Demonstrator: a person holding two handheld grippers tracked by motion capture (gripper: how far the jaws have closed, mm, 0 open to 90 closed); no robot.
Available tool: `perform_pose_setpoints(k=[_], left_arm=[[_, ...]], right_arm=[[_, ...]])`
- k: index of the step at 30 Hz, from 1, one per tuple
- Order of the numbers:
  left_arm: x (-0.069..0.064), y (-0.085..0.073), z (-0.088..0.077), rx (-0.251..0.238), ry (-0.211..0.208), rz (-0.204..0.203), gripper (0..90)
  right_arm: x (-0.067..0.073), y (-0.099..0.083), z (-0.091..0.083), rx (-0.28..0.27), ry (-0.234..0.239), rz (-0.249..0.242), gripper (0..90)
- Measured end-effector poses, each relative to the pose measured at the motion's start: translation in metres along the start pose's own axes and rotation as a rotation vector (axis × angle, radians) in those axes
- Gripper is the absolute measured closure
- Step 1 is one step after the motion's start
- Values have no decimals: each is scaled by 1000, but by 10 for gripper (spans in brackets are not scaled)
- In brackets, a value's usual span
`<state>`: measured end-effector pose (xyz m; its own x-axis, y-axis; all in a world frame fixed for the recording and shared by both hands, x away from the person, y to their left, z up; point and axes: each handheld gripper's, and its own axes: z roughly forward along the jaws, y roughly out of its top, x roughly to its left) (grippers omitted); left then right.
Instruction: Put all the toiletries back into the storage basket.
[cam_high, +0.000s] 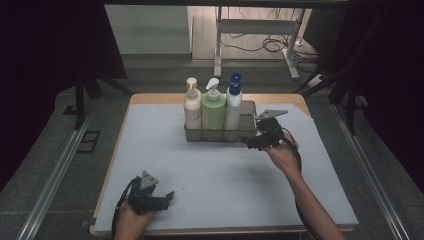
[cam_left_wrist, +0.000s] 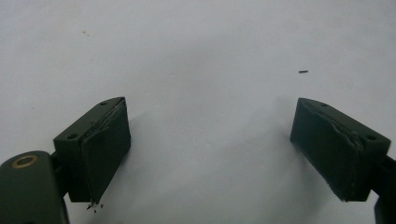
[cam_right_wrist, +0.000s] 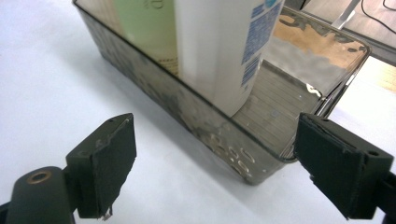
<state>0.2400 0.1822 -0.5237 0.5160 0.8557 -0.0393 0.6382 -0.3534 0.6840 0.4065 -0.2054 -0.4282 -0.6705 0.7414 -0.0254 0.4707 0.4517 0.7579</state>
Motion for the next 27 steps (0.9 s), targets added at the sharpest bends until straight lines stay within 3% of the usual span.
perform_pose_setpoints(k=[9, 19, 27], left_arm=[[0, 0, 0, 0, 0, 0, 120], [0, 0, 0, 0, 0, 0, 120], [0, 0, 0, 0, 1, 1, 120]], right_arm=[[8, -10, -14, 31, 38, -38, 0], [15, -28, -34, 50, 24, -72, 0], [16, -47, -52, 43, 17, -53, 0]])
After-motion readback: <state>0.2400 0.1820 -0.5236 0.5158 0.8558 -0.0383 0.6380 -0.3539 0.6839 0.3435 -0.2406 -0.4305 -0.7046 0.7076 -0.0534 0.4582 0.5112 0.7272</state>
